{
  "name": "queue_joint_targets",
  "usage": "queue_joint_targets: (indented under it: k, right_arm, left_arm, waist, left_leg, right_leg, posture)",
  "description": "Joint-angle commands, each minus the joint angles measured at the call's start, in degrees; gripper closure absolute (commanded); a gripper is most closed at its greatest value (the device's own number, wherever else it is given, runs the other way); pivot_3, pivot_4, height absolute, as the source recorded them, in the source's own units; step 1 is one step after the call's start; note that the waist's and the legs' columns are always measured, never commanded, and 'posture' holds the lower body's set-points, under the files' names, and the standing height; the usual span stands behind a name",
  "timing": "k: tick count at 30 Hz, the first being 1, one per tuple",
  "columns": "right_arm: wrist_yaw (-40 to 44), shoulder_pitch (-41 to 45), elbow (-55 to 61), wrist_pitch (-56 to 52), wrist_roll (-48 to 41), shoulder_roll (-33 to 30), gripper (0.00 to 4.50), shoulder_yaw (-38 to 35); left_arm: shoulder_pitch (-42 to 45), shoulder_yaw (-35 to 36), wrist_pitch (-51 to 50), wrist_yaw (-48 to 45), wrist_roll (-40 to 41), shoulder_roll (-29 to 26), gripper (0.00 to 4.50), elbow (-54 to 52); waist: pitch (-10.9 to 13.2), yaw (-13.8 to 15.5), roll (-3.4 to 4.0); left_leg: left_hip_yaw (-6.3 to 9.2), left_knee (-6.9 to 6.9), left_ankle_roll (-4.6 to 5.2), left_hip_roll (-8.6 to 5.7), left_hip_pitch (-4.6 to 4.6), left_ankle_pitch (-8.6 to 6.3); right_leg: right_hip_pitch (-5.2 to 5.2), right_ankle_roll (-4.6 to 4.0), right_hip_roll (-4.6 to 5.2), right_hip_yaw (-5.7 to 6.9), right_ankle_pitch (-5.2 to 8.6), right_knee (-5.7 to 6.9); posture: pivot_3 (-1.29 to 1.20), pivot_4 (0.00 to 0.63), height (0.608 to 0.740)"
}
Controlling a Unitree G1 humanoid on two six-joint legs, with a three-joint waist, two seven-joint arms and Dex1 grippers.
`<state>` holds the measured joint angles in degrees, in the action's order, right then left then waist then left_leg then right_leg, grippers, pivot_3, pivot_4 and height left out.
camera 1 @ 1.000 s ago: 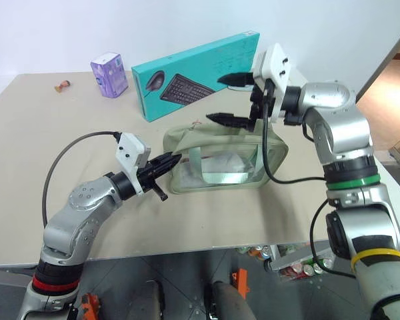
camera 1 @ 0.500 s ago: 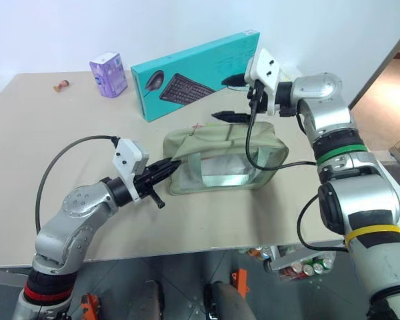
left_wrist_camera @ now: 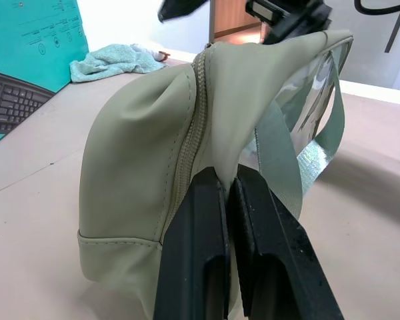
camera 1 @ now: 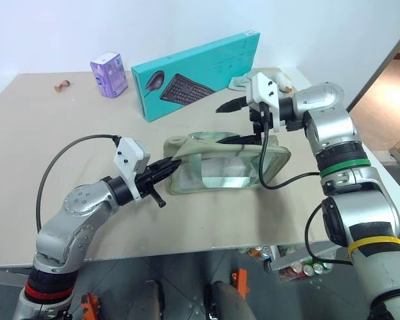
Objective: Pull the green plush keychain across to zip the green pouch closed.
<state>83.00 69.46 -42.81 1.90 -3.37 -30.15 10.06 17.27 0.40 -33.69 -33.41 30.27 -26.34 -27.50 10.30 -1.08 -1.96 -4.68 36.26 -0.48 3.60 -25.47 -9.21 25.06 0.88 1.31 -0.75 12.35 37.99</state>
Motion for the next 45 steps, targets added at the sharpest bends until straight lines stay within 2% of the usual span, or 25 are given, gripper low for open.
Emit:
queue_joint_targets:
  k: [1,15,19,26,29,35,45]
  right_arm:
    - [0.6,-0.8,2.1,-0.2,0.3,0.3,0.05,0.8]
    - [-1.2,-0.3,-2.3,0.3,2.6,3.2,0.05,2.7]
    - [-1.1,-0.1,-3.4,1.0,3.2,3.5,1.20,3.3]
    - [-1.9,0.8,-6.2,2.9,5.3,3.9,3.66,4.0]
    - [-2.1,0.9,-7.0,3.7,6.0,4.1,4.48,4.0]
    - [-2.5,1.3,-7.8,4.4,6.5,4.2,4.48,3.5]
    - [-7.5,5.9,-4.5,4.6,1.0,3.3,4.48,-3.3]
  left_arm:
    - [0.8,-0.8,-0.6,0.1,-0.2,0.0,4.50,0.4]
    - [1.1,-0.9,-1.1,1.2,0.2,0.9,4.50,-0.2]
    - [1.3,-0.8,-1.2,1.6,0.3,1.1,4.50,-0.2]
    - [1.7,-0.8,-1.0,1.9,0.2,1.3,4.50,0.0]
    - [1.8,-0.9,-0.9,1.9,0.2,1.3,4.50,0.1]
    - [1.9,-0.9,-0.8,1.8,0.0,1.1,4.50,0.1]
    - [2.3,0.8,-1.5,3.8,1.0,2.4,4.50,1.0]
  waist:
    - [0.0,0.0,0.00]
    - [0.0,0.0,0.00]
    - [0.0,0.0,0.00]
    - [0.0,0.0,0.00]
    - [0.0,0.0,0.00]
    - [0.0,0.0,0.00]
    - [0.0,0.0,0.01]
  left_leg:
    - [0.00,0.00,0.00,0.00,0.00,0.00]
    - [-0.02,0.04,0.00,0.00,0.00,0.00]
    - [-0.01,0.05,0.00,0.00,0.00,0.00]
    - [-0.01,0.05,0.00,0.00,0.00,0.00]
    - [-0.01,0.05,0.00,-0.01,0.00,0.00]
    - [-0.01,0.05,0.00,-0.01,0.00,0.00]
    - [-0.02,0.04,0.00,0.00,0.00,0.00]
  right_leg:
    - [0.00,0.00,0.00,0.00,0.00,0.00]
    - [0.00,0.03,0.00,-0.02,-0.03,0.00]
    - [-0.01,0.02,-0.01,-0.01,-0.03,0.01]
    - [-0.01,0.03,-0.01,-0.01,-0.03,0.01]
    - [-0.01,0.03,0.00,-0.01,-0.03,0.01]
    - [-0.01,0.04,0.00,-0.01,-0.04,0.01]
    - [0.01,0.07,0.00,-0.03,-0.05,0.01]
  posture:
    - [0.00,0.150,0.740]
    - [0.00,0.150,0.740]
    - [0.00,0.150,0.740]
    - [0.00,0.150,0.740]
    - [0.00,0.150,0.740]
    - [0.00,0.150,0.740]
    - [0.00,0.150,0.740]
